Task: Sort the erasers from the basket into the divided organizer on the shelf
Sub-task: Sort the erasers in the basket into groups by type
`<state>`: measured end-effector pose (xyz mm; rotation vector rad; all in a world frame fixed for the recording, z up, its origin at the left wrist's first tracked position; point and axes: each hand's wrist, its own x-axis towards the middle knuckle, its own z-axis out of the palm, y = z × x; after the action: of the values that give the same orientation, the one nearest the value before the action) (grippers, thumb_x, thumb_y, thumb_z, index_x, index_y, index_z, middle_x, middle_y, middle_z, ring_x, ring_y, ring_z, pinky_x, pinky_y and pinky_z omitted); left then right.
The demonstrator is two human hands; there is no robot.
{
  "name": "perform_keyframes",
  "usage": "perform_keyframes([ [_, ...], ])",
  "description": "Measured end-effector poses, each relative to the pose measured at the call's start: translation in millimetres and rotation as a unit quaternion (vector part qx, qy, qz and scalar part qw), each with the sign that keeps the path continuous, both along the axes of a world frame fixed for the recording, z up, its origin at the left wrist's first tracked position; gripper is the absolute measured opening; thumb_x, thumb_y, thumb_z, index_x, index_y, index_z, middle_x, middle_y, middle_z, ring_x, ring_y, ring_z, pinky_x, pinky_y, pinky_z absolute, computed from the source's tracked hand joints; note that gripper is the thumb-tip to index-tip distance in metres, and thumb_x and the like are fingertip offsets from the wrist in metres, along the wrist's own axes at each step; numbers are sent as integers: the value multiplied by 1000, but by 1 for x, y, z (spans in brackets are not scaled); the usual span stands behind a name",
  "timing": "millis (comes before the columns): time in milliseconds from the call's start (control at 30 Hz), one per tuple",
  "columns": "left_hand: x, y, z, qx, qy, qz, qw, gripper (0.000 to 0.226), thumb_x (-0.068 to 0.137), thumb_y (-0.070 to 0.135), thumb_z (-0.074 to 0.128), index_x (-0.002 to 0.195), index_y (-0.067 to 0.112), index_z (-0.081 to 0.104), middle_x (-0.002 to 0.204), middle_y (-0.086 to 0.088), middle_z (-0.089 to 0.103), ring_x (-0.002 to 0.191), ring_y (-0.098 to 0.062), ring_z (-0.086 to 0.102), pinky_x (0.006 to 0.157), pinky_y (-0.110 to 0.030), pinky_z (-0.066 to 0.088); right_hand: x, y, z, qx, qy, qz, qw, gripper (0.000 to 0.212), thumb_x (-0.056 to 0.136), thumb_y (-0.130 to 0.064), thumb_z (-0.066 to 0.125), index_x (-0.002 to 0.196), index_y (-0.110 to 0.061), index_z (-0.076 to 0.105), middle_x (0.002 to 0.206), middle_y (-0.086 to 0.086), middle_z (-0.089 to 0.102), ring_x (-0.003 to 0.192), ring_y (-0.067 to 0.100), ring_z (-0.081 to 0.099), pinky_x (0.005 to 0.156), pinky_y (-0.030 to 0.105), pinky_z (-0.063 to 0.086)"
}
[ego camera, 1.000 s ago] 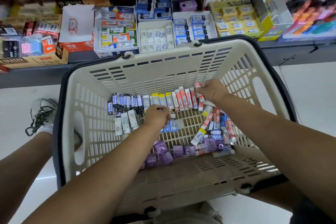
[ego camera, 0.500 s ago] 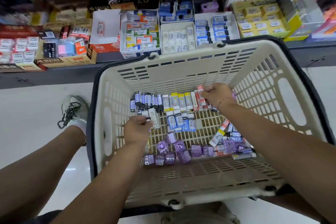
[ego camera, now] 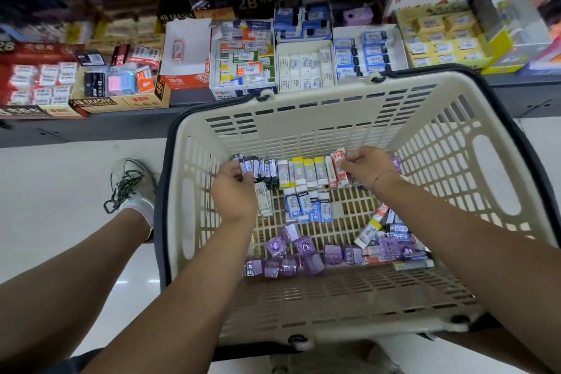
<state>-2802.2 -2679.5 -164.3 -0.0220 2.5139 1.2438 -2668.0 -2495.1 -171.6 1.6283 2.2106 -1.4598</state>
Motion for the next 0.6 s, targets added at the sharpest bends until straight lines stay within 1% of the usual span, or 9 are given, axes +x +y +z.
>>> perform_keyframes([
  [67,-4,7,1,-8,17,5,1000,28,90,6,63,118,5,59,94,0,62,84,-14,57,70,-17,39,0,-1,-1,2,1,4,1000,11,88,-19,66,92,-9,64,87,4,63,61,3,51,60,14,42],
  [100,-5,9,0,-11,17,10,1000,28,90,7,64,117,6,59,92,0,62,83,-15,58,69,-17,38,0,-1,-1,-2,3,-1,1000,9,87,-18,67,90,-10,63,90,6,66,61,3,51,59,15,41],
  [200,-3,16,-4,-41,30,-1,999,25,89,11,66,114,7,63,95,1,65,82,-16,61,69,-19,39,1,0,-2,-11,12,-24,1000,11,86,-16,68,79,-13,61,99,12,70,67,12,56,63,20,44],
  [267,0,20,-8,-54,41,-12,998,25,89,12,65,114,8,64,100,0,69,87,-19,65,73,-22,44,2,0,-1,-5,8,-30,999,8,87,-16,67,85,-8,65,102,12,70,71,14,56,65,20,45],
  [333,5,24,-9,-53,40,-10,998,24,89,10,65,113,8,64,101,-4,70,91,-21,65,76,-23,46,3,1,0,5,7,-29,1000,15,87,-16,66,96,-4,66,101,13,69,67,12,54,64,19,45],
  [367,6,25,-10,-54,38,-9,998,21,89,10,65,110,7,65,100,-5,70,90,-21,65,75,-23,45,4,1,-1,5,8,-29,1000,16,88,-16,66,97,-3,66,100,14,70,67,12,55,64,20,46],
  [433,9,28,-12,-71,44,-12,996,11,90,9,63,100,7,67,95,-5,70,82,-18,63,68,-22,40,3,0,-1,0,10,-33,999,13,87,-16,67,94,-5,66,97,15,71,69,14,57,69,24,48],
  [500,10,29,-15,-94,53,-17,994,8,91,11,62,95,8,68,94,-6,70,74,-15,58,63,-23,38,3,0,-2,-3,9,-34,999,10,86,-17,68,90,-8,66,93,15,71,71,15,59,74,28,51],
  [600,9,27,-19,-123,63,-28,990,11,93,11,58,97,8,68,99,-8,69,81,-20,62,63,-24,36,3,2,-4,-6,11,-40,999,12,86,-18,68,89,-6,66,83,12,70,72,17,60,80,35,55],
])
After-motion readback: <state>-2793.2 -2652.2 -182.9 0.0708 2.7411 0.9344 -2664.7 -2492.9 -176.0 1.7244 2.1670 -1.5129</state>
